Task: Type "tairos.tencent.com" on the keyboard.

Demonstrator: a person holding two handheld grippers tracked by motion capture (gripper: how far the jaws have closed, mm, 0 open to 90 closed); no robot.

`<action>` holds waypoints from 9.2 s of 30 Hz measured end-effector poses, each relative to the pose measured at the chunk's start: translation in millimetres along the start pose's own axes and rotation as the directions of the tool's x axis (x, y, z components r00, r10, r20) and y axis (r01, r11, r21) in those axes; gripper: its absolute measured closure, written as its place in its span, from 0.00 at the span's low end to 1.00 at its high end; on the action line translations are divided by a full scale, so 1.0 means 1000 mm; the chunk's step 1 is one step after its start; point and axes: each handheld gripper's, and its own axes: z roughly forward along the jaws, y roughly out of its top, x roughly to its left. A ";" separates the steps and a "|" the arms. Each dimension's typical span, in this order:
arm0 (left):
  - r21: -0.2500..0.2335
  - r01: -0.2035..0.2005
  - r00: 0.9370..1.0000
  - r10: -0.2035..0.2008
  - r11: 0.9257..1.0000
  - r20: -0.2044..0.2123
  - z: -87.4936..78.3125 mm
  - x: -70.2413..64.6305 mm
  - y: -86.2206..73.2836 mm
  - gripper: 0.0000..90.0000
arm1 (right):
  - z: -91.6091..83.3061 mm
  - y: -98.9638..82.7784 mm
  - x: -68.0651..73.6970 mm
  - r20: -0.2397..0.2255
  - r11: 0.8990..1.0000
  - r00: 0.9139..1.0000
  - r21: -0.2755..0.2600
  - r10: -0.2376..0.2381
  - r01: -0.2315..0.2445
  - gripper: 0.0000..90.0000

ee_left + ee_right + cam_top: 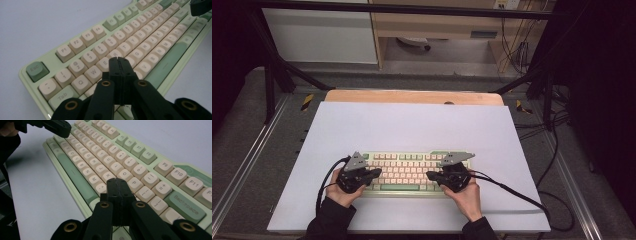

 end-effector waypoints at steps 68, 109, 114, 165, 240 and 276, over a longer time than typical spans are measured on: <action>-0.008 0.014 1.000 -0.013 1.000 0.011 -0.002 0.003 -0.005 1.00 | 0.001 -0.005 -0.005 0.015 1.000 1.000 0.004 0.007 -0.007 1.00; 0.037 -0.037 0.998 0.034 0.999 0.055 0.024 -0.021 -0.001 1.00 | 0.000 -0.005 -0.006 0.005 1.000 1.000 0.005 0.009 -0.010 1.00; 0.031 -0.034 0.998 0.033 0.999 0.056 0.023 -0.021 -0.002 1.00 | -0.001 -0.005 -0.006 0.004 1.000 1.000 0.001 0.004 -0.004 1.00; -0.025 0.030 0.999 -0.030 0.999 0.013 -0.027 0.015 -0.026 1.00 | 0.030 0.021 -0.004 0.049 0.999 0.998 0.007 0.031 -0.032 1.00; -0.028 0.032 0.999 -0.031 0.999 0.009 -0.028 0.017 -0.027 1.00 | 0.053 0.007 0.025 -0.027 0.999 1.000 0.053 -0.013 0.015 1.00; 0.018 0.011 1.000 -0.011 1.000 0.008 -0.037 0.025 -0.036 0.34 | -0.045 -0.022 -0.035 0.116 0.996 0.990 -0.061 0.075 -0.069 0.19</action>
